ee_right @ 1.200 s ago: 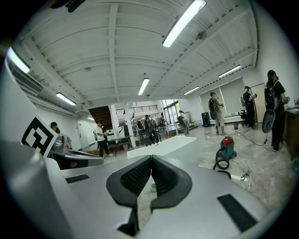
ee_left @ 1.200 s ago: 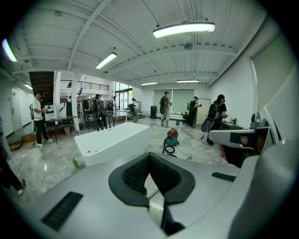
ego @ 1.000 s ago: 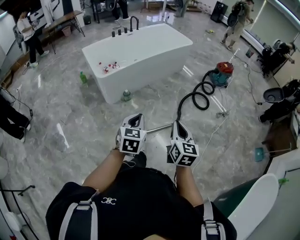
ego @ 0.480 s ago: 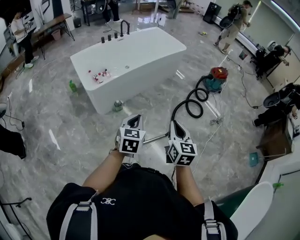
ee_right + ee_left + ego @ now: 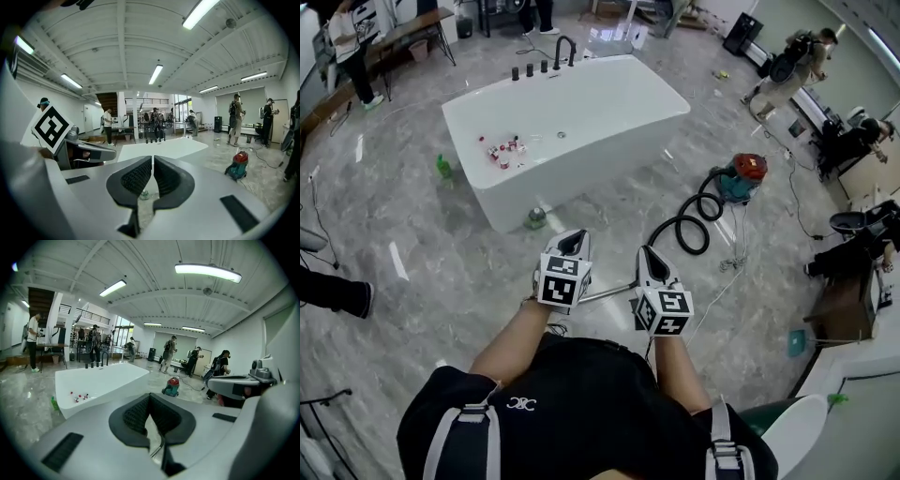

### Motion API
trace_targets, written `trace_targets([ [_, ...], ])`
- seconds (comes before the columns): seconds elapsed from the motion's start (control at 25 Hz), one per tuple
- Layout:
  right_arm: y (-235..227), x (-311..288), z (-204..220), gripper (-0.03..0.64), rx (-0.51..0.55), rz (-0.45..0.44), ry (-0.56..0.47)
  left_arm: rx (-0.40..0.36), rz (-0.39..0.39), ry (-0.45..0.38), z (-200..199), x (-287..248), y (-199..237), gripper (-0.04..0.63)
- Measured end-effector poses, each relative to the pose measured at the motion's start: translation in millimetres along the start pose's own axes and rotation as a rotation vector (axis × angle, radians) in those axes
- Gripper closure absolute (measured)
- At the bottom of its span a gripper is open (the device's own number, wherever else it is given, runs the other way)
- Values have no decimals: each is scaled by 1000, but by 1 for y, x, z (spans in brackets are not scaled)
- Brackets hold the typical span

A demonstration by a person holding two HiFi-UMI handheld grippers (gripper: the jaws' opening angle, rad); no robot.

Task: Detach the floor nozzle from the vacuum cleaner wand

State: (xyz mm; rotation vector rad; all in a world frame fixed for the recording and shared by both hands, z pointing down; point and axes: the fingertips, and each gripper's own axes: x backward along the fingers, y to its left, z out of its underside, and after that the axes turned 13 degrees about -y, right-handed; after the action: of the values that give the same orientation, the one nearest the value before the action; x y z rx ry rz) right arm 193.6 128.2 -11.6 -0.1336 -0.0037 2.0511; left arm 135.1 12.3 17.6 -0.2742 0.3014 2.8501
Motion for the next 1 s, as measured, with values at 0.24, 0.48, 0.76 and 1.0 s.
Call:
trace_targets([
  [0.24,5,-31,32,604,45,-58,79,60,-31,55,28,-26,32,591],
  [0.48,0,-59,73,603,77,-158,184,128,-118,123,67,-39,55,591],
  [0.76,-2,-97,118,603,102,-334,298,207,-267,177,103,-43,79,591],
  [1.0,7,-138,183,603,135,-578,376,292,-410,218,159,-47,107,591],
])
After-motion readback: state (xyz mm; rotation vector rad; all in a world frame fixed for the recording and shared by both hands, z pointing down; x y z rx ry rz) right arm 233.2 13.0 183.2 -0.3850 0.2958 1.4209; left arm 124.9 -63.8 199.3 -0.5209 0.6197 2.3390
